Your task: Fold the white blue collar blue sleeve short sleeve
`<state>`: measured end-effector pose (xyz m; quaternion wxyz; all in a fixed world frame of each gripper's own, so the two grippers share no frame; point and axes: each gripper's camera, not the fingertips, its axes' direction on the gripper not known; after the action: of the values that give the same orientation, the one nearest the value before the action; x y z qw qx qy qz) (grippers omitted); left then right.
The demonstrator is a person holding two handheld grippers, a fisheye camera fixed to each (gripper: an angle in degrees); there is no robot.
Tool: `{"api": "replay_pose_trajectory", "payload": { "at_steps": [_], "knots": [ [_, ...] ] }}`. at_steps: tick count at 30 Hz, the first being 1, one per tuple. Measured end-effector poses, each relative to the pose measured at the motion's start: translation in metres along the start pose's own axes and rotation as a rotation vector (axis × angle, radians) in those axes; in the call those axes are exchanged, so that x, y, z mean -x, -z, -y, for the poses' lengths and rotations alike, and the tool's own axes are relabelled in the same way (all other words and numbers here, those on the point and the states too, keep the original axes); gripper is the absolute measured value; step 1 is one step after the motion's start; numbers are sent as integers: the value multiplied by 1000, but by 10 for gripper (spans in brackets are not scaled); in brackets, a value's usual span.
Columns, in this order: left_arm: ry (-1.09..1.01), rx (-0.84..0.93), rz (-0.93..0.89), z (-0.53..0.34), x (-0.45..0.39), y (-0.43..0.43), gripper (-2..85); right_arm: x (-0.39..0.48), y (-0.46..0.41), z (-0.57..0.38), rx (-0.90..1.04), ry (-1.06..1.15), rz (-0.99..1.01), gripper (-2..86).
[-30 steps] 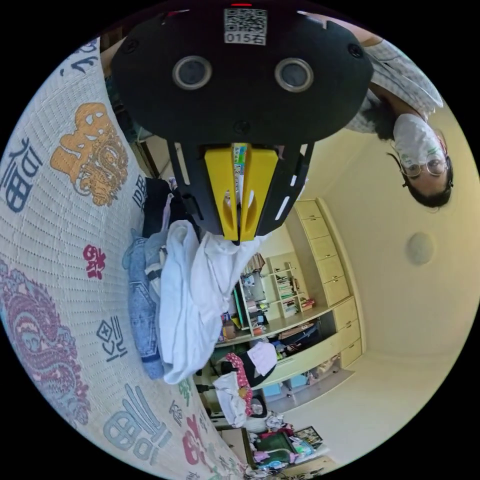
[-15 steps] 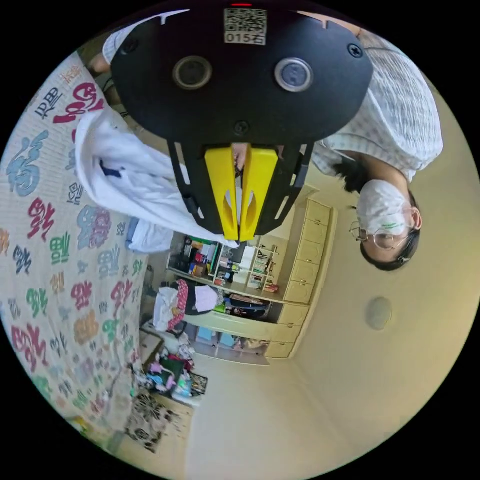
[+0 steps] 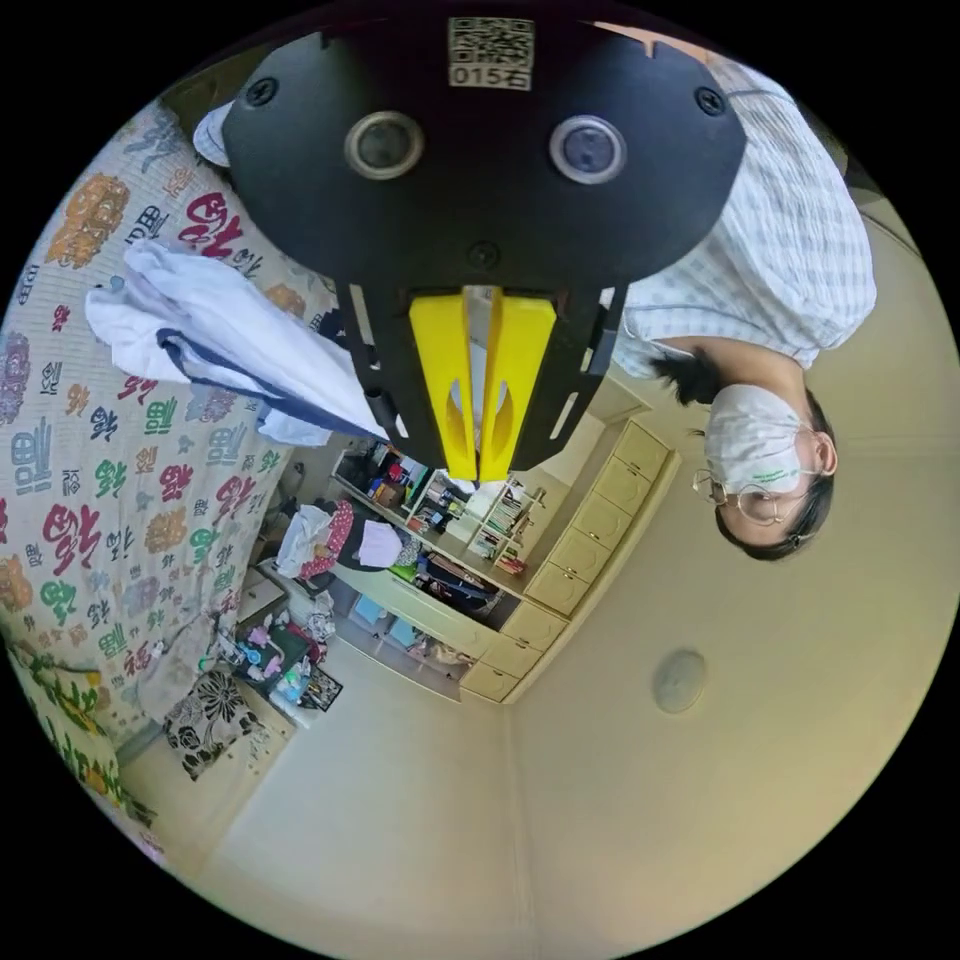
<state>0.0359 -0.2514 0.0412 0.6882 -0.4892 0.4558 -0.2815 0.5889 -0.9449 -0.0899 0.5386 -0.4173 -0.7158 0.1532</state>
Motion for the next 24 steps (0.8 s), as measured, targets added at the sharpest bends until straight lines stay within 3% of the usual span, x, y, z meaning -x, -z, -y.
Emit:
{"api": "replay_pose_trajectory", "payload": {
  "at_steps": [3, 7, 15, 19, 22, 24],
  "knots": [
    [-109, -246, -39, 3, -32, 12, 84, 31, 14, -28, 35, 39, -18, -4],
    [-451, -479, -73, 30, -110, 19, 105, 65, 38, -64, -23, 66, 37, -4],
    [-882, -425, -34, 62, -225, -39, 116, 128, 74, -115, -52, 153, -39, -3],
    [-1050, -249, 43, 53, -258, -95, 131, 151, 92, -139, -99, 177, -5, -4],
    [-1099, -166, 28, 38, -266, -130, 96, 164, 104, -153, -112, 185, 6, -4],
    [-1086, -124, -77, 33, -265, -142, 65, 171, 111, -160, -108, 189, -9, -4]
  ]
}}
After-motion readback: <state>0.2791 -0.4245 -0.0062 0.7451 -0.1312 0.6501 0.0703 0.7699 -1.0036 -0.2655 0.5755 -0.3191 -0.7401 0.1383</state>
